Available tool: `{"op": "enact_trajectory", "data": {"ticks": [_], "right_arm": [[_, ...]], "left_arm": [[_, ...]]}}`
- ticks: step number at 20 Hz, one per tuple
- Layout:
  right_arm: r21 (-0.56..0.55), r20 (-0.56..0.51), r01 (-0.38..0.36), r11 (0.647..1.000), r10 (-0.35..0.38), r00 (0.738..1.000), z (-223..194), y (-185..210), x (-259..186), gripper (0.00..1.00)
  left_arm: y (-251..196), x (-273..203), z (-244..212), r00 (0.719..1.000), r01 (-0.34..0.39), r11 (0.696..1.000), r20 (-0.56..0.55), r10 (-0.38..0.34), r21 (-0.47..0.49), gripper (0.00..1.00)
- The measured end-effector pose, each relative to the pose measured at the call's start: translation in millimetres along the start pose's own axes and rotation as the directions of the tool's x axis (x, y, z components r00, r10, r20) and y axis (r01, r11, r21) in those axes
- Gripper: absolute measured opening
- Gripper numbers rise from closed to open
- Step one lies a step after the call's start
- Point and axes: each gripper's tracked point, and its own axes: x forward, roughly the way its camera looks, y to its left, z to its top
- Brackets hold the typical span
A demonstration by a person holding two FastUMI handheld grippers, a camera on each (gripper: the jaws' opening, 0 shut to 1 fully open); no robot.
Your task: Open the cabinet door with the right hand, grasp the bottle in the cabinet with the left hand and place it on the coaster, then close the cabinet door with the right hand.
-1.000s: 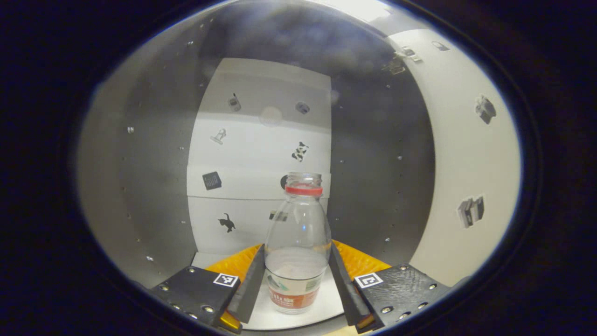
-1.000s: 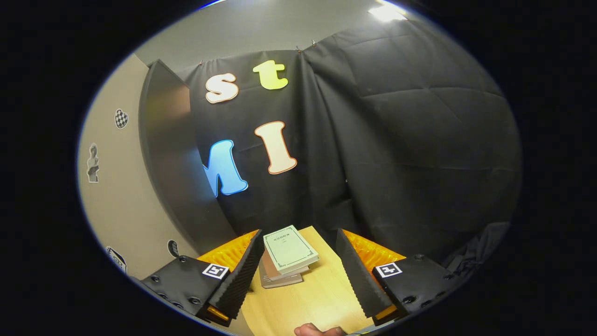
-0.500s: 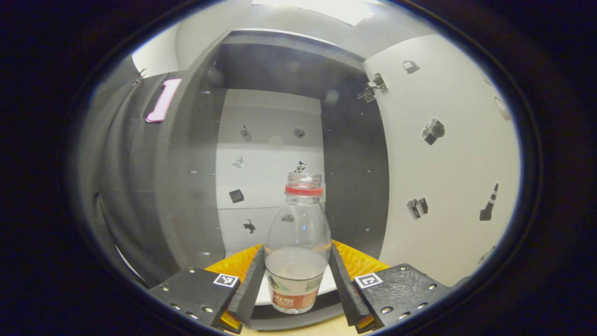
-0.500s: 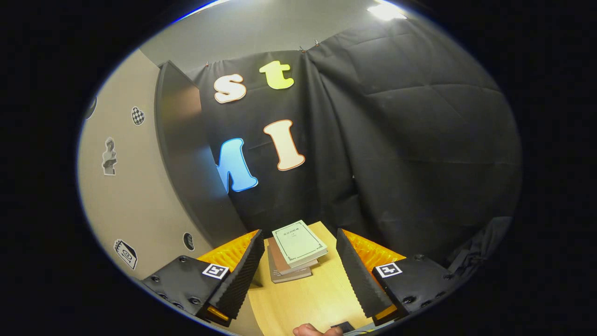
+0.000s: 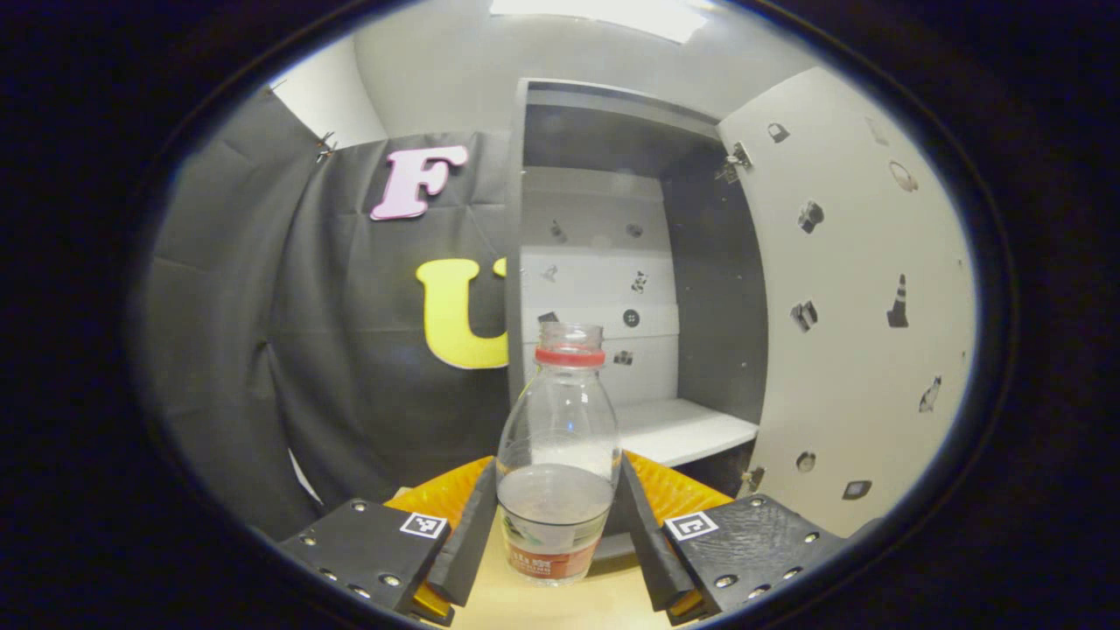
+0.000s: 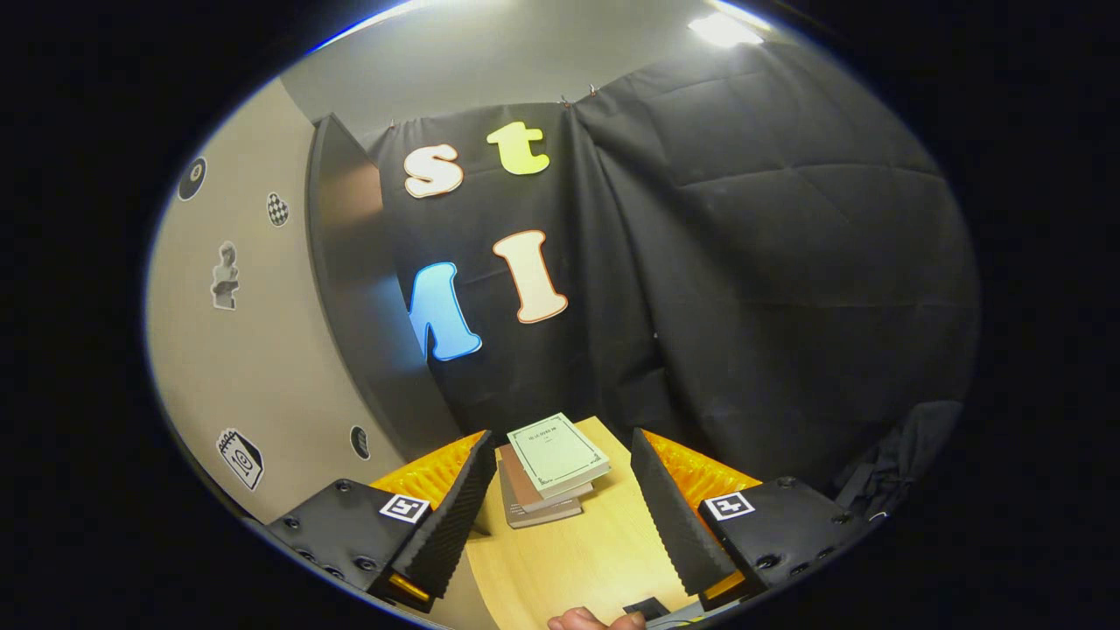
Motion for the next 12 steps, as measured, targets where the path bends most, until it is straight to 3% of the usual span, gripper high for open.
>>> {"op": "enact_trajectory", "data": {"ticks": [6,12], "right_arm": [[0.042,0.104,-0.013,0.999,0.009,0.995,12.4,8.6,-22.0,0.98],[-0.008,0.171,-0.007,1.0,0.008,0.985,15.2,20.8,-41.8,0.98]], "left_arm": [[40.8,-47.0,-83.0,0.995,-0.072,0.997,-0.065,0.07,-0.026,0.72],[56.1,-74.9,-178.9,0.984,-0.115,0.992,-0.144,0.107,-0.05,0.72]]}}
